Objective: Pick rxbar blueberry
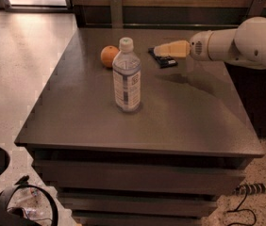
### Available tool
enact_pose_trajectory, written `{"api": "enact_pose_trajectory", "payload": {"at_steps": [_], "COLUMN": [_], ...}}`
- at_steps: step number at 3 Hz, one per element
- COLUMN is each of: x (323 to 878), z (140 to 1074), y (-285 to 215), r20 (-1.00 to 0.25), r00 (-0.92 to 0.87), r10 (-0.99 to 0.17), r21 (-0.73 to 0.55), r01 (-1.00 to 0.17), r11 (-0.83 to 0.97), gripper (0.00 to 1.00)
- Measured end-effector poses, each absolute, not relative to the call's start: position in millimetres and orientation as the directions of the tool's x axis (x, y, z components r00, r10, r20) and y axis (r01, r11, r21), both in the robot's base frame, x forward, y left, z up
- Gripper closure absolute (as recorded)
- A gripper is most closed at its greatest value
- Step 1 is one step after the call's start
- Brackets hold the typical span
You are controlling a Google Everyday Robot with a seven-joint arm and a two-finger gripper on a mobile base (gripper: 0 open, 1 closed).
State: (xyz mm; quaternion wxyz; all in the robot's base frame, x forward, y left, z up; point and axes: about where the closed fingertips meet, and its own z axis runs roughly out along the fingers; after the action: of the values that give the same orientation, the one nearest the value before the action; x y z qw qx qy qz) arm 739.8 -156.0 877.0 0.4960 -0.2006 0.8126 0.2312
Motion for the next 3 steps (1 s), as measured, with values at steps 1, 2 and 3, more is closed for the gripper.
{"api": "enact_pose_trajectory", "payload": {"at_steps": [1, 2, 3], "x": [749, 759, 770], "z": [877, 872, 861], "y": [-133, -121, -128], "r20": [-0.904, -0.903, -0.898], "r00": [-0.419, -0.417, -0.418], "r10": [-0.084, -0.106, -0.139], "r21": [0.192, 0.167, 0.124], "r01": [-0.575, -0.567, -0.541], "r11": [0.795, 0.807, 0.832], "gripper": [0.0, 0.0, 0.0]}}
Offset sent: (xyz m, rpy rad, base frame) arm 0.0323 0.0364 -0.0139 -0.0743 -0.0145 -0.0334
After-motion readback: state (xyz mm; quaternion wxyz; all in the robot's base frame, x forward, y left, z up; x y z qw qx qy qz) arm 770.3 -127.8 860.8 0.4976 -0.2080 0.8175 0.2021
